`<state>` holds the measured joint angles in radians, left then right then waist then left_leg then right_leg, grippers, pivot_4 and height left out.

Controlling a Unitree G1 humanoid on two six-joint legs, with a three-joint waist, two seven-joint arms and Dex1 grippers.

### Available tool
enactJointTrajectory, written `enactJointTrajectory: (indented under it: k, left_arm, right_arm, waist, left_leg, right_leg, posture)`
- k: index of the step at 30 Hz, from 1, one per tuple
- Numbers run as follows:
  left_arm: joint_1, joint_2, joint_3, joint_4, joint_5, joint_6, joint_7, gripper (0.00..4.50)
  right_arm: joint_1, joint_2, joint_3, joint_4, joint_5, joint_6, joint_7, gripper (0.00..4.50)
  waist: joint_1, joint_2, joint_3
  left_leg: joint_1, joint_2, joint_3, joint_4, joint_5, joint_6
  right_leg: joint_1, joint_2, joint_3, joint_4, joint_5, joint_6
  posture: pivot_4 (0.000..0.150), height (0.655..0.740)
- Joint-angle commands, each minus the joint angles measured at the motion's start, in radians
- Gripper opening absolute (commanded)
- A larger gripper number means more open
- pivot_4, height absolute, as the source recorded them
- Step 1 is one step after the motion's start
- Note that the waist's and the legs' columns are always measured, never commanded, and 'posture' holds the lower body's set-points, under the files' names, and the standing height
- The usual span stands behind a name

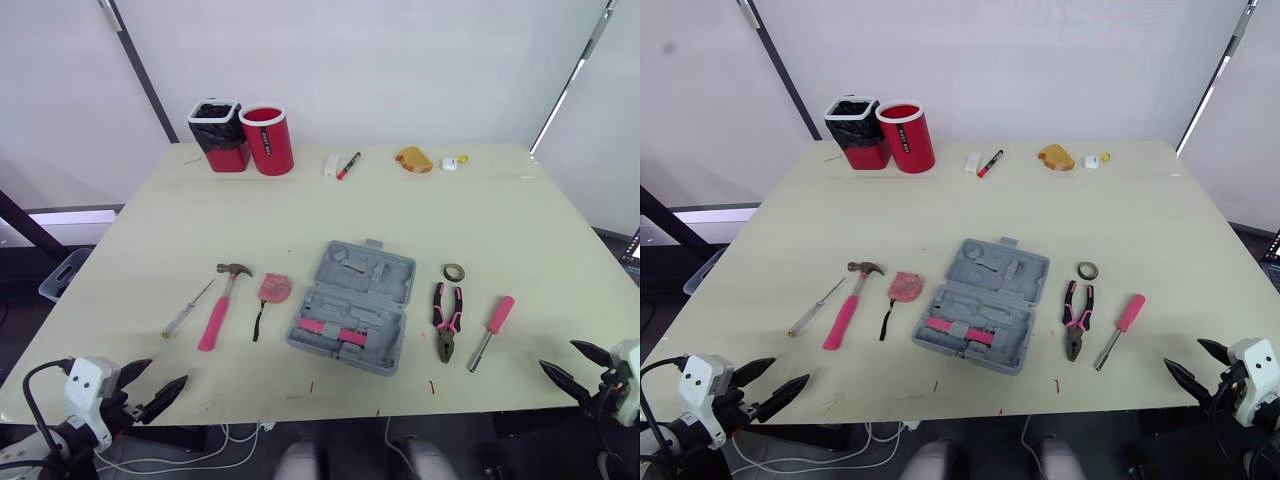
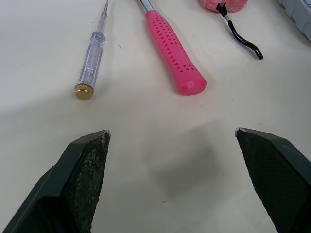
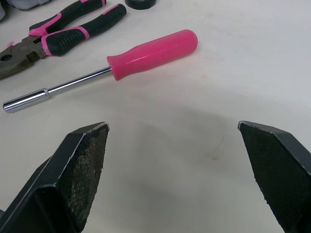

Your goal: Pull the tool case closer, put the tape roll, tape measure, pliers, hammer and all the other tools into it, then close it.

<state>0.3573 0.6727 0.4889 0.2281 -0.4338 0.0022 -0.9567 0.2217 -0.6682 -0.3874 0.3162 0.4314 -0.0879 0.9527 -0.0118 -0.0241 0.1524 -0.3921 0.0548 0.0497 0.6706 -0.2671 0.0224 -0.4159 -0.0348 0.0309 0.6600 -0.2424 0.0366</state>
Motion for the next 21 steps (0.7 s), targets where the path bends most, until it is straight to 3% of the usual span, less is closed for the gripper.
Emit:
enactJointTrajectory:
  k: [1, 11, 21]
  left_arm:
    - [0.0, -0.002, 0.018, -0.017, -0.01, -0.028, -0.008, 4.4]
    - [-0.008, 0.014, 0.034, -0.016, -0.072, 0.008, -0.095, 4.4]
    - [-0.218, 0.094, -0.058, -0.005, -0.049, 0.049, -0.17, 4.4]
  right_arm:
    - [-0.01, 0.003, -0.033, 0.014, 0.01, -0.033, 0.013, 4.5]
    - [-0.008, 0.006, -0.018, -0.017, 0.003, 0.004, 0.002, 4.5]
    - [-0.057, 0.006, 0.039, -0.197, 0.006, 0.108, -0.029, 4.5]
  waist:
    - [0.0, 0.0, 0.0]
    - [0.0, 0.0, 0.0]
    - [0.001, 0.0, 0.0]
  left_leg:
    - [0.0, 0.0, 0.0, 0.0, 0.0, 0.0]
    - [0.0, 0.0, 0.0, 0.0, 0.0, 0.0]
    - [-0.001, -0.001, 0.001, 0.0, 0.0, 0.0]
  right_leg:
    - [0.0, 0.0, 0.0, 0.0, 0.0, 0.0]
    - [0.0, 0.0, 0.0, 0.0, 0.0, 0.0]
    - [0.0, 0.0, 0.0, 0.0, 0.0, 0.0]
  posture:
    - [0.15, 0.74]
    - [0.15, 0.74]
    - [0.15, 0.74]
